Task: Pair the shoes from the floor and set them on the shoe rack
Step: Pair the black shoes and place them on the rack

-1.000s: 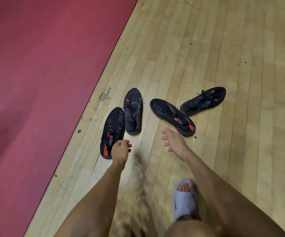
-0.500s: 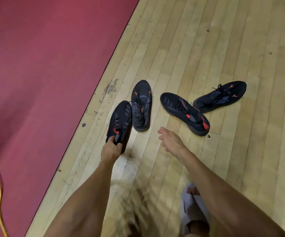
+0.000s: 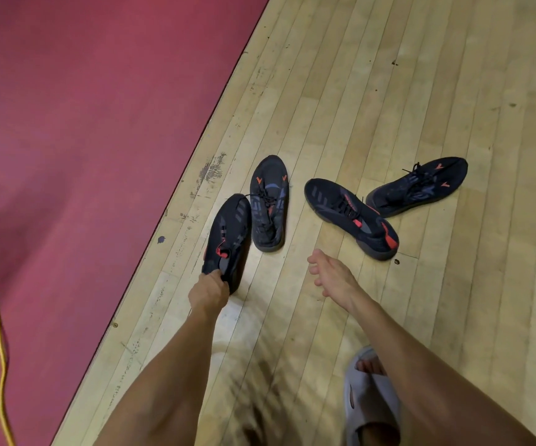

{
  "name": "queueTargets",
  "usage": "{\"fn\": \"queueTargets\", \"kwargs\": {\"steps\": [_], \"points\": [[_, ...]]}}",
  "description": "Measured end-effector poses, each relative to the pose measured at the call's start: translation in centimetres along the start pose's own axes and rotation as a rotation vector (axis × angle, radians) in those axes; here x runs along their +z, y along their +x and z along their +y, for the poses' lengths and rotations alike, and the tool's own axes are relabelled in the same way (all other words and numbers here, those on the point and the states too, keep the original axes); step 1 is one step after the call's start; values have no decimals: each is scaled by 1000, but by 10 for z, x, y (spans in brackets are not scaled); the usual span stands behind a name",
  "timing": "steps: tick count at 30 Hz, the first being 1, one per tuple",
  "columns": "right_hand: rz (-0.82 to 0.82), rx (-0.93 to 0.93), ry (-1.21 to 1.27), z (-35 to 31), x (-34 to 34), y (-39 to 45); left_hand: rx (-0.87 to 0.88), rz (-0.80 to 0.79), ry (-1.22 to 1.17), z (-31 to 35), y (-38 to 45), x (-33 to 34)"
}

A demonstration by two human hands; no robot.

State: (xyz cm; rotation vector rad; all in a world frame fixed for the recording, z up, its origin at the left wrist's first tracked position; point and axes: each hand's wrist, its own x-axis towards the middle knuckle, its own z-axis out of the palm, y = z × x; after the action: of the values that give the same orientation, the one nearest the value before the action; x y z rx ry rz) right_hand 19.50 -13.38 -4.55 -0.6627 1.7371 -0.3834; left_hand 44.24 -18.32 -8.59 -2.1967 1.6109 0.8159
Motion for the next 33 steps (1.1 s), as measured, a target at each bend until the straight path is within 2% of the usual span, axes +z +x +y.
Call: {"fn": "queueTargets", "kwargs": {"steps": [2, 7, 17, 20, 24, 29, 33], "points": [[6, 5, 8, 1, -2, -1, -34, 72, -110, 1, 1, -2], [10, 30, 28, -3, -4, -13, -168, 288, -656, 18, -10, -23], [61, -62, 92, -51, -23, -64, 40, 506, -950, 94, -66, -79], [81, -94, 161, -65, -29, -86, 83, 494, -1086, 119, -94, -98], [84, -129, 345, -84, -40, -115, 232, 435, -1185, 148, -138, -114], [207, -186, 583, -98, -66, -152, 461, 321, -1112, 169, -192, -120], [345, -183, 617, -94, -91, -186, 632, 217, -1038, 184, -235, -123]]}}
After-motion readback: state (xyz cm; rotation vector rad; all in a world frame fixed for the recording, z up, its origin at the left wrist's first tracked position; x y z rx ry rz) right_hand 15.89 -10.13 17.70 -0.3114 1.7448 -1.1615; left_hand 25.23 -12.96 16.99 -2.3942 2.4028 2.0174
